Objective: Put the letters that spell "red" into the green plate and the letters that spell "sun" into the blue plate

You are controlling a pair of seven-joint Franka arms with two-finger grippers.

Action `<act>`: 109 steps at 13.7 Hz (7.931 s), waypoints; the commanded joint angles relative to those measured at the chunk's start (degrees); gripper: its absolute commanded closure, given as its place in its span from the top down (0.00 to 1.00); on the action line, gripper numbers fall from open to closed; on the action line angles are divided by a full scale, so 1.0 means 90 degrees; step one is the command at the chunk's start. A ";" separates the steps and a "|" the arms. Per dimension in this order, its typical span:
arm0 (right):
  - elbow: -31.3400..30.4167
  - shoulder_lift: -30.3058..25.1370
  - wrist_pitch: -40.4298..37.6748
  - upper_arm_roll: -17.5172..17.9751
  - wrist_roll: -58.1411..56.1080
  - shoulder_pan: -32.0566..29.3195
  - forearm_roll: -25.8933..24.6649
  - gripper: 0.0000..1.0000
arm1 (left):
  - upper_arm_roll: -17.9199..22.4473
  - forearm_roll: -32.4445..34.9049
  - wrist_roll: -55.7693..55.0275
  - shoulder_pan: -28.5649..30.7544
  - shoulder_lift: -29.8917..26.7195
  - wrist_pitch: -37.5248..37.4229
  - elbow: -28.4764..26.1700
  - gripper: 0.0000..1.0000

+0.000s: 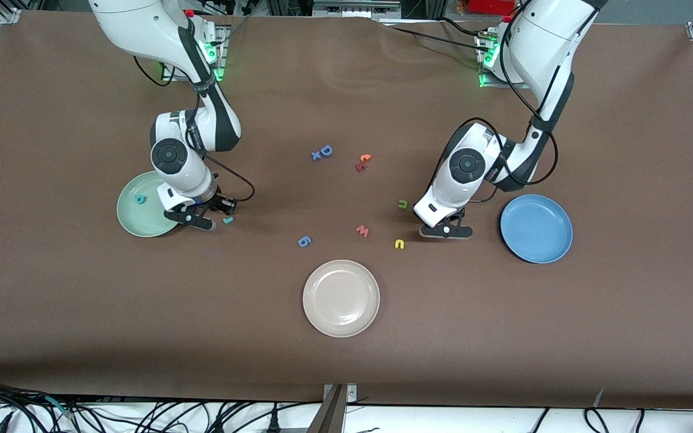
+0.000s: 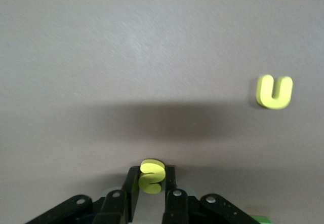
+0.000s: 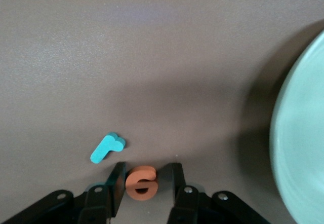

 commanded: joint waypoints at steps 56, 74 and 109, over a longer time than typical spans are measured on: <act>0.0581 0.0617 0.0278 -0.0086 0.0488 0.0211 0.1490 0.35 | -0.2275 0.1376 -0.2044 0.1241 0.0033 -0.0873 0.0160 1.00; 0.0562 0.0432 0.0181 -0.0105 0.0498 0.0386 0.1490 0.45 | -0.2216 0.2177 -0.2718 0.1055 0.0571 -0.0619 0.0297 0.82; 0.0610 -0.1033 -0.3364 -0.2644 -0.2481 0.0230 0.0171 0.36 | -0.2187 0.2089 -0.2728 0.1181 0.0717 -0.1543 0.1086 0.19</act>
